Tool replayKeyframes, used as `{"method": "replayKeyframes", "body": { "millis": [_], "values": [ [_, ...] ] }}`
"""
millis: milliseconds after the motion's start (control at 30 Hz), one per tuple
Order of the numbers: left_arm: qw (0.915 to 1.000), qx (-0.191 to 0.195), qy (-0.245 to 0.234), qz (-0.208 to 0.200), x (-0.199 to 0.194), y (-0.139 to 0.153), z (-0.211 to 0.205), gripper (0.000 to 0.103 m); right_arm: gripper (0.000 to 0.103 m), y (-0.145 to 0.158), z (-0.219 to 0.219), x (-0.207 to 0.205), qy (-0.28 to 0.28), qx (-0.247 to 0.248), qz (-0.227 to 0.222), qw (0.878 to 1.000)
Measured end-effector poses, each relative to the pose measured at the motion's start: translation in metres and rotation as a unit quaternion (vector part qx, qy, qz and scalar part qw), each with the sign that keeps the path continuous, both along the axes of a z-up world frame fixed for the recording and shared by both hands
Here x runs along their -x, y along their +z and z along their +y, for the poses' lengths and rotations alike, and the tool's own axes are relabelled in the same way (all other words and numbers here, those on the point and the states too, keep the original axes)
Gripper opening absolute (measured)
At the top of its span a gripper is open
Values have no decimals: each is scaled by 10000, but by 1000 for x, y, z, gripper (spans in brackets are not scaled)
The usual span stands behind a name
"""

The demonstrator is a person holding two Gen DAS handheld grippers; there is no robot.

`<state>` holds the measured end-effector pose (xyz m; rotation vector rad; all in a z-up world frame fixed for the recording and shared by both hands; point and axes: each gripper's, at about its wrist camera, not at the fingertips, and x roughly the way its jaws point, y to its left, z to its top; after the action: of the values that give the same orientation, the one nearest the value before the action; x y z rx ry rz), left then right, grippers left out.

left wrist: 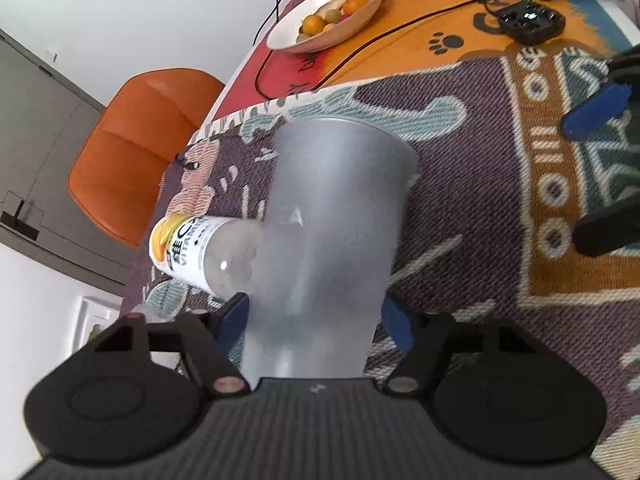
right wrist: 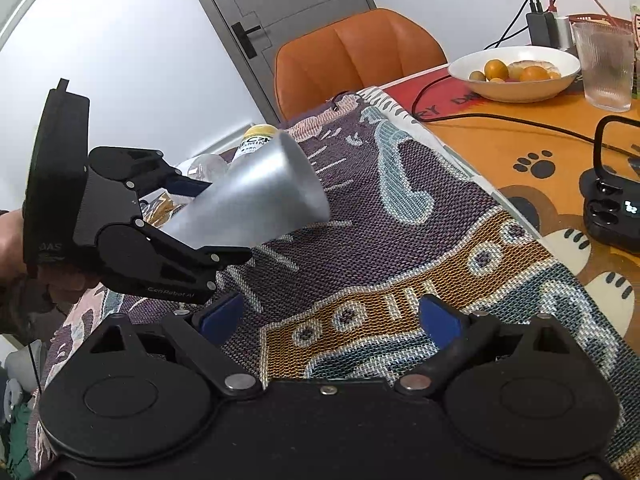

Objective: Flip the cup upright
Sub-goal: 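Lift the frosted cup with the left gripper and rotate it toward the right gripper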

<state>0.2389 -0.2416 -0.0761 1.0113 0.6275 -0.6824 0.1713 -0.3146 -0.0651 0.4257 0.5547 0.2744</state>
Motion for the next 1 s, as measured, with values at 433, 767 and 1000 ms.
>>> {"method": "replayKeyframes", "body": {
  "millis": [433, 767, 1000],
  "values": [
    [9965, 567, 482, 387, 42, 26, 14, 66, 96, 4, 0, 18, 35, -102, -69, 9999],
    [9957, 592, 643, 317, 91, 46, 44, 66, 96, 13, 18, 37, 361, -184, -194, 9990],
    [9955, 431, 798, 274, 121, 42, 70, 66, 96, 13, 36, 52, 626, -209, -191, 9976]
  ]
}}
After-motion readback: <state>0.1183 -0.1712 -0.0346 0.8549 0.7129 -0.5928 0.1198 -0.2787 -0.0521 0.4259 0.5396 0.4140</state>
